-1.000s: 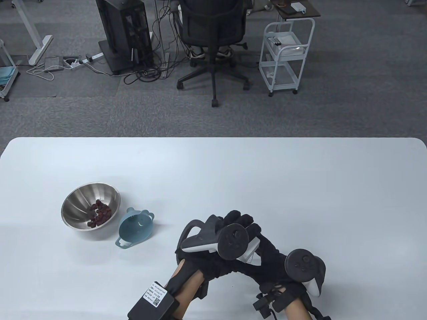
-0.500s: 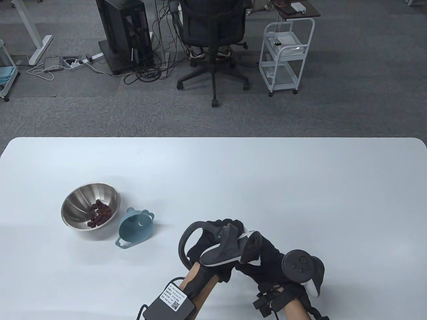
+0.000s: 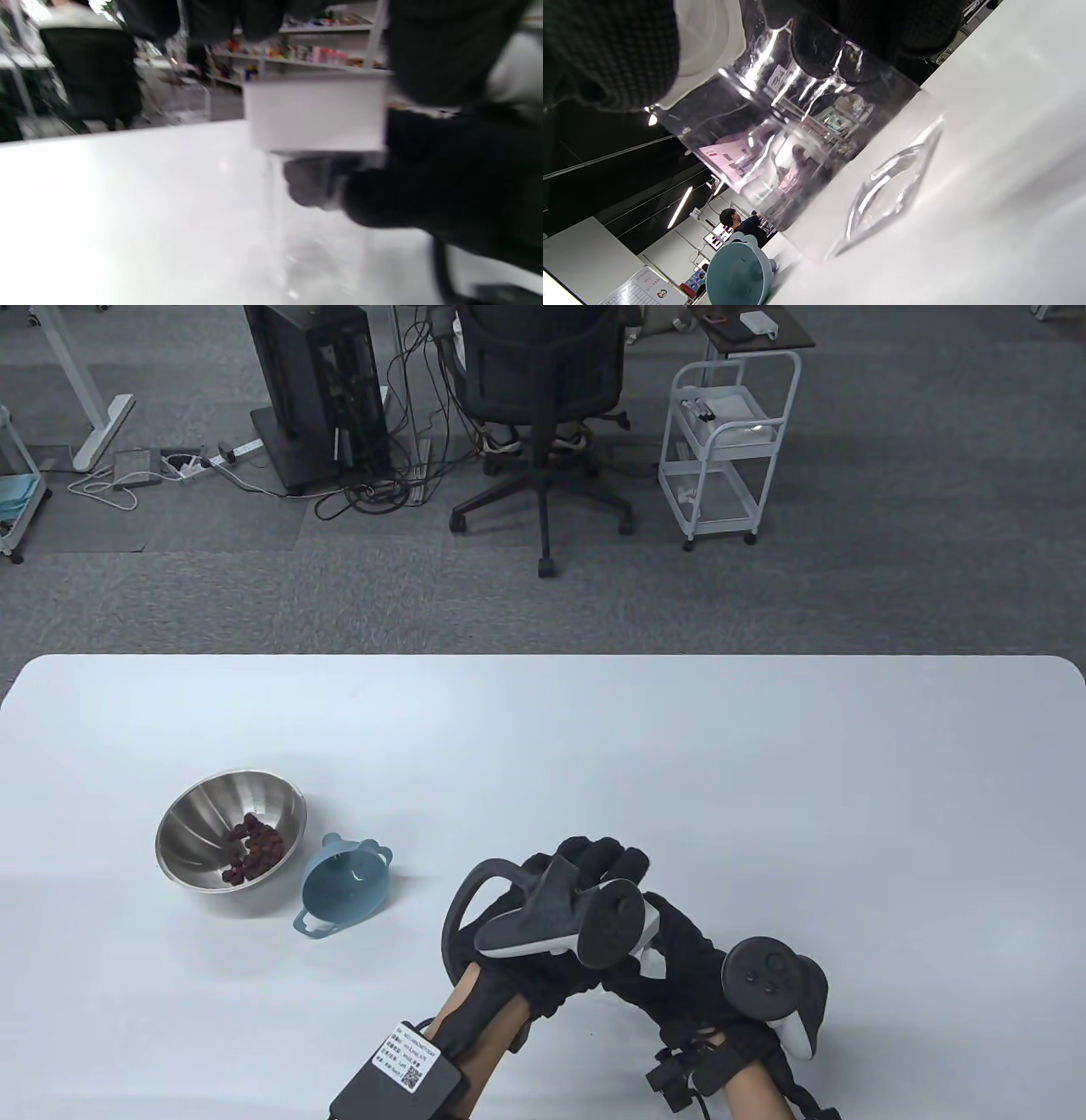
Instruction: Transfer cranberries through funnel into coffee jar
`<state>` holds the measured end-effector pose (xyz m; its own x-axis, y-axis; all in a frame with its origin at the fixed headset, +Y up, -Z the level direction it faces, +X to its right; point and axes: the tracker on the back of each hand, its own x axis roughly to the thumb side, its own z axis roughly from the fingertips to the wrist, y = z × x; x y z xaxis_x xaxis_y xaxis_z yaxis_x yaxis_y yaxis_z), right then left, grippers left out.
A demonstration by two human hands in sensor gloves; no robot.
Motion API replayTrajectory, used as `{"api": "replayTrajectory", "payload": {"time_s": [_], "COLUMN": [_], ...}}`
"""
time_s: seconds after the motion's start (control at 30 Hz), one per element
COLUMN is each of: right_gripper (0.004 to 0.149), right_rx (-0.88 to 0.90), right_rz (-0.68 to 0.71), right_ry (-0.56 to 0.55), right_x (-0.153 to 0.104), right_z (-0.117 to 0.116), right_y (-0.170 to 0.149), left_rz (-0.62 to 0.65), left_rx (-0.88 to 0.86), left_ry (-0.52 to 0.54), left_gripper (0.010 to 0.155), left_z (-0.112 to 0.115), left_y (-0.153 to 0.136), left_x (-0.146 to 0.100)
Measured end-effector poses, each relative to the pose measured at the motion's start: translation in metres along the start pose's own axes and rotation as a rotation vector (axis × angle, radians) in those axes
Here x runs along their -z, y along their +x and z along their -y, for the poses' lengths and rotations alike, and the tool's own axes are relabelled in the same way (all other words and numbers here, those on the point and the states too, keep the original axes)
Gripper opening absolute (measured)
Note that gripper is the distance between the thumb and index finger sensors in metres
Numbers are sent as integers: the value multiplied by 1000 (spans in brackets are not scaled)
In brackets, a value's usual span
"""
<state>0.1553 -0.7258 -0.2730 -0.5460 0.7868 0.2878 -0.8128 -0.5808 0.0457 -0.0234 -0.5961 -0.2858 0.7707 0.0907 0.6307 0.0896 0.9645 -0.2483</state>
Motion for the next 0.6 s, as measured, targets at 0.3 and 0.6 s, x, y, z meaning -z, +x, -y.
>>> {"api": "replayTrajectory", "payload": {"time_s": [0.3, 0.6], "right_gripper": [92, 92], "right_rx": [-8, -37], "right_rz": [34, 23], "right_ry": [34, 17], "right_x": [0, 1], "right_z": [-2, -2], "right_y": [1, 1], "left_rz": [-1, -200], "left_rx": [65, 223], "left_ry": [-57, 81], "left_gripper": [87, 93], "left_z": [4, 1], "left_y": [3, 9], "left_x": [12, 18]}}
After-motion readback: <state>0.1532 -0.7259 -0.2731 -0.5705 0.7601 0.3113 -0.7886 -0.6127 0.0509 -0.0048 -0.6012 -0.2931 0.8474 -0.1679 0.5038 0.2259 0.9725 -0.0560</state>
